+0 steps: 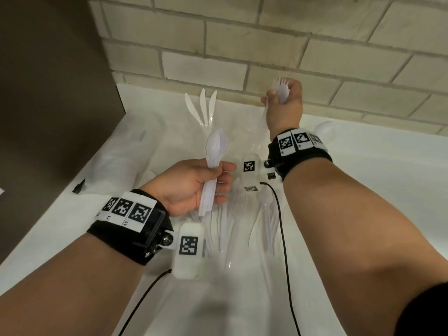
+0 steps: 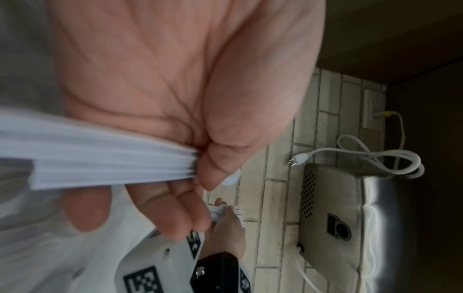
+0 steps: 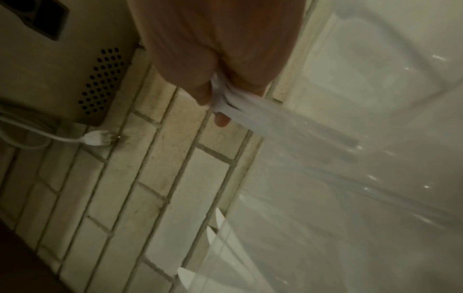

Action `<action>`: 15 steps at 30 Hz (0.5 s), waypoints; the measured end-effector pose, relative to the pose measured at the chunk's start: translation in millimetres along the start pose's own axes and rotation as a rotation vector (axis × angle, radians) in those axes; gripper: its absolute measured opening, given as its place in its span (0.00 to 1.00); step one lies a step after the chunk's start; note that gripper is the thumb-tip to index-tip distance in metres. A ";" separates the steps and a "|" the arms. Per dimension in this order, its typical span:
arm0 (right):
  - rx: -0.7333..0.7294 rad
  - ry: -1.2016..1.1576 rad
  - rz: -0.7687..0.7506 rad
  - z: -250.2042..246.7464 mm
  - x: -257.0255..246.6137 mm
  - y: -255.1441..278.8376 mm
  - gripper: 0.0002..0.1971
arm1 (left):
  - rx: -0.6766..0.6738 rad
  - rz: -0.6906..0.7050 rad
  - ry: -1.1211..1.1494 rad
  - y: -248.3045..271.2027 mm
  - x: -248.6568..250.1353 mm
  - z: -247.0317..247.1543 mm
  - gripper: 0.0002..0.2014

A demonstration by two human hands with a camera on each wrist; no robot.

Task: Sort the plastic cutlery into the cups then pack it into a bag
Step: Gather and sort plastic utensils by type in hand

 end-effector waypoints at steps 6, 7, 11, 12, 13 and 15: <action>-0.079 0.124 0.073 0.9 17.8 -3.9 0.15 | -0.012 -0.015 -0.025 -3.6 -5.5 -2.7 0.13; -0.096 0.121 0.080 0.7 16.5 -4.0 0.17 | -0.016 -0.016 -0.021 -4.3 -6.4 -1.9 0.13; -0.078 0.061 0.076 -6.4 3.9 -5.3 0.17 | -0.034 -0.008 0.009 -4.6 -7.5 2.0 0.13; -0.058 0.065 0.058 -10.4 -1.7 -5.3 0.16 | -0.041 -0.004 0.021 -4.3 -7.3 3.3 0.13; -0.038 0.069 0.037 -14.8 -8.1 -4.2 0.15 | -0.047 0.001 0.026 -3.8 -6.9 4.3 0.13; -0.016 0.056 -0.004 -25.3 -24.0 6.7 0.13 | -0.056 0.011 0.009 -2.5 -6.2 6.6 0.13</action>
Point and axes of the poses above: each hand's wrist, its own y-axis away from the middle knuckle, its own z-axis out of the palm, x = y × z, the point moved 5 cm from there along -y, towards the middle knuckle, and after that the axes turned 6 degrees about y, right-handed, at the moved point
